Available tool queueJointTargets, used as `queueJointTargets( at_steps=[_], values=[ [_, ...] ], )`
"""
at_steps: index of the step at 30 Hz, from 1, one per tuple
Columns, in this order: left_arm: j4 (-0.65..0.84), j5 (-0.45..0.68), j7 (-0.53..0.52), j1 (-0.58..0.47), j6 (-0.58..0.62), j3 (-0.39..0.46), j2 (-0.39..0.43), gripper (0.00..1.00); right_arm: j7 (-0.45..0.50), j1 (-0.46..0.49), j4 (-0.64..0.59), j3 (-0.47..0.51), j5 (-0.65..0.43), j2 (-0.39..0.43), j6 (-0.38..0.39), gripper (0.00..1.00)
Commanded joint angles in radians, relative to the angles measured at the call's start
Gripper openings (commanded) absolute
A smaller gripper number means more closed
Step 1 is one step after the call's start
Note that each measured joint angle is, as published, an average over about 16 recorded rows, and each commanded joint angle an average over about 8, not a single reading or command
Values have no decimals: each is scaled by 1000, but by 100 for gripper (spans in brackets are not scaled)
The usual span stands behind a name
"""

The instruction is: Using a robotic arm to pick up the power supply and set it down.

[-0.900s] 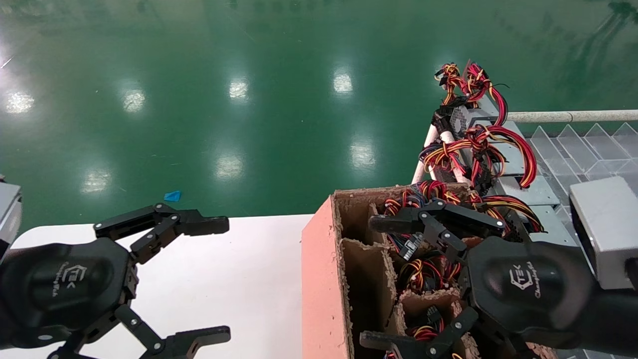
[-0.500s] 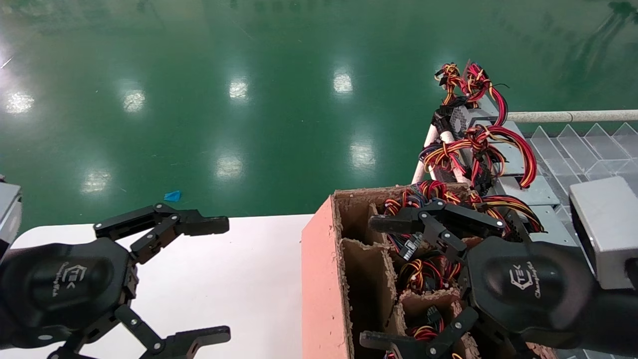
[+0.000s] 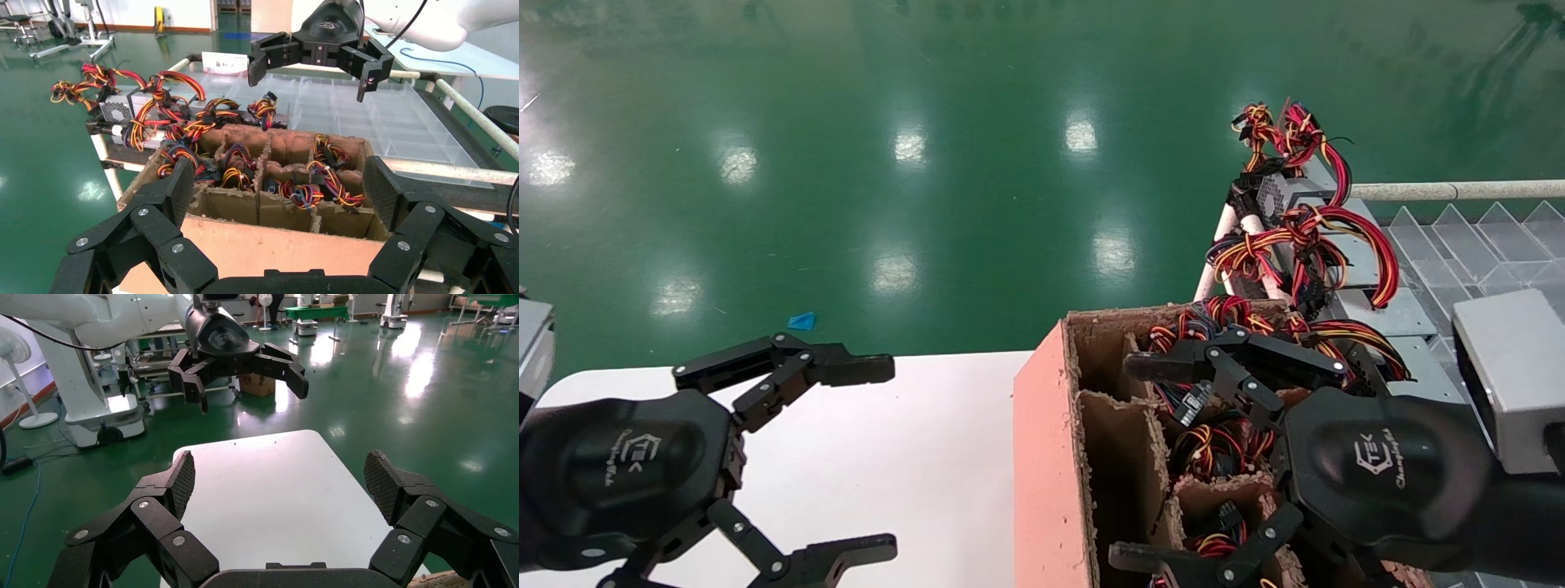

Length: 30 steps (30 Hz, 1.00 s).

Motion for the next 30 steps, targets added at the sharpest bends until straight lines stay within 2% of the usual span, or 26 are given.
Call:
queueJointTargets(
  at_steps=[1, 2, 9, 10, 15, 20, 27, 28, 30],
  values=[
    [0, 0, 0, 0, 0, 0, 0, 100, 0, 0, 0, 0, 0, 0, 0, 100],
    [0, 0, 0, 0, 0, 0, 0, 93, 0, 0, 0, 0, 0, 0, 0, 100],
    [0, 0, 0, 0, 0, 0, 0, 6, -3, 6, -1, 0, -15, 4, 10, 100],
    [0, 0, 0, 0, 0, 0, 0, 0, -4, 10, -1, 0, -25, 6, 15, 100],
    [0, 0, 0, 0, 0, 0, 0, 0, -7, 60, -2, -12, -122, 26, 65, 100],
    [0, 0, 0, 0, 0, 0, 0, 0, -5, 167, -7, -53, -301, 42, 101, 100],
    [0, 0, 0, 0, 0, 0, 0, 0, -24, 376, -113, -154, -569, -15, 64, 100],
    [0, 0, 0, 0, 0, 0, 0, 0, -34, 405, -140, -168, -601, -30, 56, 97],
    [0, 0, 0, 0, 0, 0, 0, 0, -61, 461, -203, -196, -663, -62, 42, 74]
  ],
)
